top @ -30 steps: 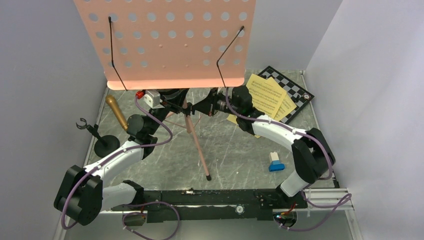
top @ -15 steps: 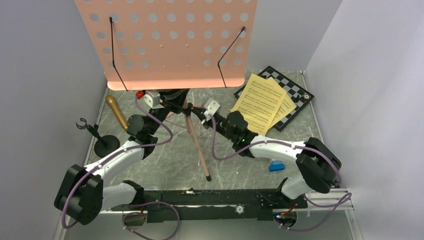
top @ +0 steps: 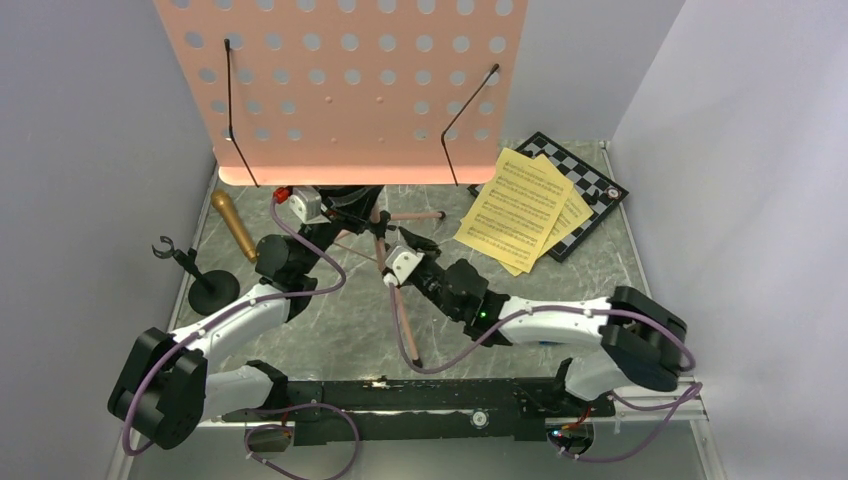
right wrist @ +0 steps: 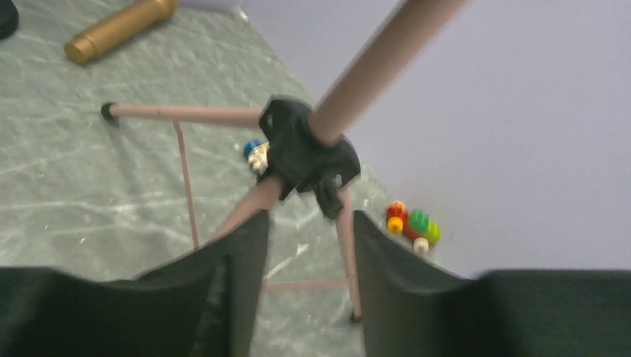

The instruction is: Pack up the instrument practice props

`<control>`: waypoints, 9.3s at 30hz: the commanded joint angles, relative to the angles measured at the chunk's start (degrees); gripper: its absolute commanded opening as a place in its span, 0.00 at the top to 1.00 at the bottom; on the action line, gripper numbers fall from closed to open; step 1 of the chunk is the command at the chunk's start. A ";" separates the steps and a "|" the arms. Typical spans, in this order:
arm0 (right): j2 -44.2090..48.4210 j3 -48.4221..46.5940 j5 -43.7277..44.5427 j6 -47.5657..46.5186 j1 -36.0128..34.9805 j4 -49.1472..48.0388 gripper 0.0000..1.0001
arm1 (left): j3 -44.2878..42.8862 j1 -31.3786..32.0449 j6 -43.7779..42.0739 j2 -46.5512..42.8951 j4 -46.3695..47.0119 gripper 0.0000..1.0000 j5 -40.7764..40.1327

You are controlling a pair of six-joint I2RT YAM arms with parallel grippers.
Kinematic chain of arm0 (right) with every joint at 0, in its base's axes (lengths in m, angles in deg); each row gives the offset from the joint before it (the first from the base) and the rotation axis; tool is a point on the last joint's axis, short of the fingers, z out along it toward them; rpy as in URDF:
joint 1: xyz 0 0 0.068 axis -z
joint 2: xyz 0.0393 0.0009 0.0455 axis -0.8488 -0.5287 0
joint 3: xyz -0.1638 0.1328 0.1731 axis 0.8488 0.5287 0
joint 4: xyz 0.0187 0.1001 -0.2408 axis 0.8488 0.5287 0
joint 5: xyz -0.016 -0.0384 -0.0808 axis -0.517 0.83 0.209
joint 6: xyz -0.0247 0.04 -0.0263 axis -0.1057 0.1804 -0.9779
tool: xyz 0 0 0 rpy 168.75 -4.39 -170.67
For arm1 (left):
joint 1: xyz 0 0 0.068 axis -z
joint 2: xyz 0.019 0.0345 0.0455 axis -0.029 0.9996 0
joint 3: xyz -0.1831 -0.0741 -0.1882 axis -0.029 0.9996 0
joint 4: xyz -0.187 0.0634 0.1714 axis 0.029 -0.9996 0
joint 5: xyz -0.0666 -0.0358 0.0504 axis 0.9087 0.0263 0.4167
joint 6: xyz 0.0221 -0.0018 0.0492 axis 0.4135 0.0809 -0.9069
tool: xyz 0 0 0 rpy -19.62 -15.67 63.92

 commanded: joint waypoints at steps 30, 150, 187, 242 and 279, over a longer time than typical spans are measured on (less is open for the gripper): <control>-6.11 -8.57 -54.96 114.22 28.59 -2.01 0.19 | 8.79 1.32 7.29 2.38 -8.06 1.00 -7.38; -6.38 -23.90 -49.00 66.29 19.25 -10.97 0.92 | 27.20 19.83 15.65 13.87 0.51 1.00 -20.33; 0.98 -12.52 -48.33 68.18 25.49 0.03 1.00 | 21.10 18.96 0.82 -19.75 -20.52 0.01 -36.32; 0.83 -13.77 -47.51 77.52 24.35 8.19 1.00 | 9.34 20.49 -19.26 13.57 -1.34 0.31 -31.23; -0.02 -12.62 -44.66 79.18 21.86 1.39 1.00 | 13.51 21.37 -10.11 3.74 -1.50 0.07 -28.55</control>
